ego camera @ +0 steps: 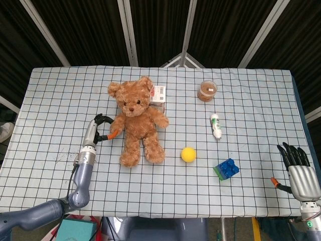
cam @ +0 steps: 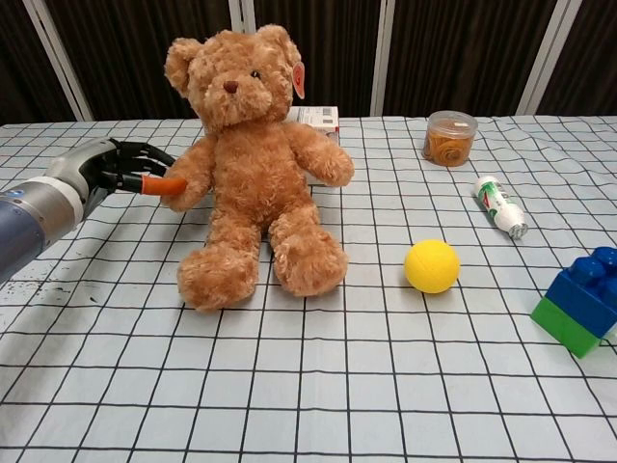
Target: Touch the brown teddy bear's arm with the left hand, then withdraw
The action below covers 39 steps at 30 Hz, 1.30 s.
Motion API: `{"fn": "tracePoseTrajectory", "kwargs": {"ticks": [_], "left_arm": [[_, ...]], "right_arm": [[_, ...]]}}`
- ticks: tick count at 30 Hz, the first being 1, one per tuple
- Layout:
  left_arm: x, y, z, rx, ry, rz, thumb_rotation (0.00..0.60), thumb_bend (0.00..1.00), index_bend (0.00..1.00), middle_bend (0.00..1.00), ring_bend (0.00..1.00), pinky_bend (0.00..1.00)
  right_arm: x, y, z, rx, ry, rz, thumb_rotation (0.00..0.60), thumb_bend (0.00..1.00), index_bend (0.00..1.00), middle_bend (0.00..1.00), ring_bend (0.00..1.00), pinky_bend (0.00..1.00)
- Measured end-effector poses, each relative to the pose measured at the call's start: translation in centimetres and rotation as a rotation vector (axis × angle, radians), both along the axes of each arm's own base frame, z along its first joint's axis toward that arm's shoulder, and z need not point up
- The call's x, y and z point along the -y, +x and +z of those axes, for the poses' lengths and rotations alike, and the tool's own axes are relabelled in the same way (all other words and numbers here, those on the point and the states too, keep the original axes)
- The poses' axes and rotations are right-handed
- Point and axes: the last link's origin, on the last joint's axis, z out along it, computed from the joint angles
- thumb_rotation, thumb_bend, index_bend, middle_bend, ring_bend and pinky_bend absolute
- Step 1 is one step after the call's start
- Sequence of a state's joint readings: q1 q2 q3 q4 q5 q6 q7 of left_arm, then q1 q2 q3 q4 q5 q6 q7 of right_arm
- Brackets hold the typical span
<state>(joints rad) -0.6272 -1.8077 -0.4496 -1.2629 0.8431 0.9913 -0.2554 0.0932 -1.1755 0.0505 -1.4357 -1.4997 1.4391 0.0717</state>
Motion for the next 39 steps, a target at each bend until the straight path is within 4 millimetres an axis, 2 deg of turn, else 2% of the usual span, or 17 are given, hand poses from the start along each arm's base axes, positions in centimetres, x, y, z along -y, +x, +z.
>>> {"fn": "tracePoseTrajectory", "kwargs": {"ticks": [8,11,13,17,19,22,27,33,39], "left_arm": [[-0.2,1.2,1.3,0.022,0.052,-0.048,0.6,0.35,0.43,0.43,0.07,0.08],[-0.1,0.8,1.2,0.011,0.051,-0.049,0.6,0.34,0.43,0.43,0.07,0.08],[-0.1,0.1,0.9,0.011,0.036,-0.03,0.6,0.3,0.42,0.42,0.07,0.08],[-0.1,-0.9,0.5,0.016,0.003,-0.013,0.6,0.14,0.35,0.36,0.06,0.08],[-0.2,-1.1,0.5,0.027,-0.005,-0.021,0.6,0.07,0.27,0.28,0.05,0.07],[-0.2,-1.2,0.7,0.021,-0.003,-0.054,0.6,0.06,0.19,0.18,0.04,0.07],[0.0,-1.0,1.8,0.016,0.004,-0.142,0.6,0.06,0.16,0.13,0.03,0.07],[1.7,-1.2,3.6,0.039,0.01,-0.229,0.6,0.08,0.15,0.12,0.02,0.07],[4.8,-2.7,6.1,-0.005,-0.025,-0.254,0.6,0.11,0.21,0.16,0.02,0.07]], "right_arm": [[0.1,-0.1,0.0,-0.001,0.001,-0.005,0.6,0.21,0.0,0.02,0.03,0.0],[0.1,0.0,-0.1,-0.003,0.003,-0.002,0.6,0.21,0.0,0.02,0.03,0.0],[0.0,0.0,-0.1,-0.004,0.003,-0.002,0.6,0.21,0.0,0.02,0.03,0.0],[0.0,0.0,0.0,-0.005,-0.002,-0.007,0.6,0.21,0.0,0.02,0.03,0.0],[0.0,0.0,0.0,-0.006,-0.002,-0.007,0.6,0.21,0.0,0.02,0.03,0.0],[0.1,0.0,0.0,-0.007,0.001,-0.009,0.6,0.21,0.0,0.02,0.03,0.0],[0.2,-0.1,-0.3,-0.014,0.01,-0.013,0.6,0.21,0.0,0.02,0.03,0.0],[0.2,0.0,-0.4,-0.015,0.01,-0.011,0.6,0.21,0.0,0.02,0.03,0.0],[0.2,0.0,-0.4,-0.014,0.01,-0.01,0.6,0.21,0.0,0.02,0.03,0.0]]}}
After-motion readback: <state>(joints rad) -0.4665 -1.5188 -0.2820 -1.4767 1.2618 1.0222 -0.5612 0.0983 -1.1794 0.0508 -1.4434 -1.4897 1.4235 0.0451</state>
